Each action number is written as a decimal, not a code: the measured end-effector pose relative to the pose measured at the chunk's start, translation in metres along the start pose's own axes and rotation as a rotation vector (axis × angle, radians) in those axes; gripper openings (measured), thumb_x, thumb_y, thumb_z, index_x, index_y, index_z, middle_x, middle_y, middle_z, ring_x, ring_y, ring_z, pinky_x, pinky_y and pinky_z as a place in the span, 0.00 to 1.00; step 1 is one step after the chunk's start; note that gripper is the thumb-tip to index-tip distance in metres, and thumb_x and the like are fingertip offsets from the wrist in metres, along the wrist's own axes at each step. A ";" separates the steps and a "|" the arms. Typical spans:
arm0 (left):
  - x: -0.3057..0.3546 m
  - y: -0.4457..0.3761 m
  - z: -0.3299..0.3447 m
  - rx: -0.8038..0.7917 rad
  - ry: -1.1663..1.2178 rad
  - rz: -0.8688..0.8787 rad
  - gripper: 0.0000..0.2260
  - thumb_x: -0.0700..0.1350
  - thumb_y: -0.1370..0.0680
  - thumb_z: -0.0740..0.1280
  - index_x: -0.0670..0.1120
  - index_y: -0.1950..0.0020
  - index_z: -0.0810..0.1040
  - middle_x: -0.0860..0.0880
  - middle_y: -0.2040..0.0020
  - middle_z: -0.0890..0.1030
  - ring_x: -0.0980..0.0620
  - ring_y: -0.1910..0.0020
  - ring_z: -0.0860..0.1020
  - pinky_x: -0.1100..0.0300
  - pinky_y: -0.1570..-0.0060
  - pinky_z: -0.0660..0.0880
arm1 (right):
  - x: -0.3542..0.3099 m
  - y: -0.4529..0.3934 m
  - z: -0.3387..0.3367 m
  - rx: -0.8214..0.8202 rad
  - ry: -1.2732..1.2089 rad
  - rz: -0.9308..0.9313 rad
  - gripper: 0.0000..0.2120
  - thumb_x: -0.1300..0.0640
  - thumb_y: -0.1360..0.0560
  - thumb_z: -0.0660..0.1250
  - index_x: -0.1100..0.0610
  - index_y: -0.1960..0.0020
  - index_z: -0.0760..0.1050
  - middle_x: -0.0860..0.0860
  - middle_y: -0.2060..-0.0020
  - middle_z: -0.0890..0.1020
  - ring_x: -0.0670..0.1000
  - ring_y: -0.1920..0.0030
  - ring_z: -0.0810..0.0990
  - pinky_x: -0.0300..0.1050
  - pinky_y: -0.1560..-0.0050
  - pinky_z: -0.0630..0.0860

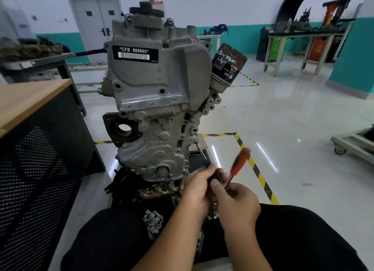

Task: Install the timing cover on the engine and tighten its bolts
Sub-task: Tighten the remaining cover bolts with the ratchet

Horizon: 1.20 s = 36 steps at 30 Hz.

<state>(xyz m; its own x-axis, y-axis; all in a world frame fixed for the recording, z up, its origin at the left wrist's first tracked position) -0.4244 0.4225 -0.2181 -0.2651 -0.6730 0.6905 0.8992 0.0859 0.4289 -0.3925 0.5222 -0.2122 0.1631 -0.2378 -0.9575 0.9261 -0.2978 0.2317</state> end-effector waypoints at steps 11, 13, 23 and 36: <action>0.005 0.000 -0.001 0.039 -0.014 0.042 0.08 0.42 0.23 0.72 0.38 0.53 0.86 0.37 0.53 0.85 0.43 0.59 0.85 0.53 0.61 0.81 | -0.010 0.002 -0.004 0.016 0.223 -0.140 0.09 0.49 0.32 0.81 0.49 0.60 0.82 0.45 0.70 0.84 0.40 0.69 0.83 0.38 0.68 0.77; 0.004 0.002 0.000 -0.011 -0.019 -0.019 0.12 0.48 0.21 0.71 0.42 0.58 0.88 0.42 0.52 0.87 0.46 0.58 0.84 0.56 0.63 0.80 | -0.008 0.008 0.001 -0.064 -0.017 0.084 0.11 0.48 0.26 0.77 0.56 0.57 0.84 0.52 0.68 0.86 0.46 0.71 0.84 0.42 0.71 0.79; 0.005 0.006 0.002 0.058 -0.007 -0.046 0.10 0.43 0.20 0.69 0.37 0.56 0.83 0.41 0.60 0.84 0.45 0.67 0.82 0.56 0.67 0.79 | 0.000 0.008 -0.002 0.014 0.136 0.040 0.11 0.49 0.32 0.82 0.53 0.60 0.83 0.48 0.70 0.85 0.45 0.71 0.83 0.41 0.70 0.78; 0.006 0.006 0.002 0.035 0.053 -0.068 0.09 0.43 0.20 0.68 0.37 0.55 0.84 0.42 0.59 0.85 0.46 0.65 0.83 0.57 0.66 0.79 | -0.001 0.008 0.004 -0.137 -0.324 0.440 0.12 0.52 0.23 0.75 0.62 0.53 0.83 0.55 0.72 0.82 0.46 0.79 0.75 0.38 0.79 0.70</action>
<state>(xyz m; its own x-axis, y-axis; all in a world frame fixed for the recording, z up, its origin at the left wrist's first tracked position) -0.4216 0.4202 -0.2104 -0.3059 -0.7158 0.6278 0.8666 0.0638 0.4950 -0.3865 0.5162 -0.2087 0.4506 -0.5911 -0.6690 0.8338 0.0109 0.5520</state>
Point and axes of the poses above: each hand's wrist, its own y-axis away from the middle knuckle, its own z-axis out of the palm, x = y × z, the point moved 4 cm from there along -y, towards the middle knuckle
